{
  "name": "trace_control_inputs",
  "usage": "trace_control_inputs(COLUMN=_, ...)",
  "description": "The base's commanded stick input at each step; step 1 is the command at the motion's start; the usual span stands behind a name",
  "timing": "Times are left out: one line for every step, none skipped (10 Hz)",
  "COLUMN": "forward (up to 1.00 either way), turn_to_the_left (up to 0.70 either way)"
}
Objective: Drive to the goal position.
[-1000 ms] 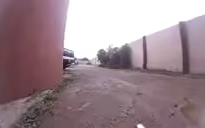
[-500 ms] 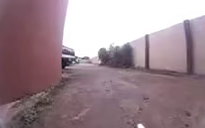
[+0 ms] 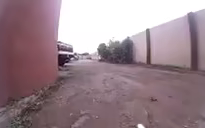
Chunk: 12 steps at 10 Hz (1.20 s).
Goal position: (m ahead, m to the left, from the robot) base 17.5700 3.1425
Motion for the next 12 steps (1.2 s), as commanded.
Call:
trace_control_inputs(forward=0.50, turn_to_the_left=0.00)
trace_control_inputs(forward=0.50, turn_to_the_left=0.00)
trace_control_inputs(forward=0.50, turn_to_the_left=0.00)
trace_control_inputs(forward=0.50, turn_to_the_left=0.00)
trace_control_inputs(forward=0.50, turn_to_the_left=0.00)
trace_control_inputs(forward=0.50, turn_to_the_left=0.00)
trace_control_inputs(forward=0.50, turn_to_the_left=0.00)
trace_control_inputs(forward=0.50, turn_to_the_left=0.00)
trace_control_inputs(forward=0.50, turn_to_the_left=0.00)
trace_control_inputs(forward=0.50, turn_to_the_left=0.00)
trace_control_inputs(forward=0.50, turn_to_the_left=0.00)
trace_control_inputs(forward=0.50, turn_to_the_left=0.00)
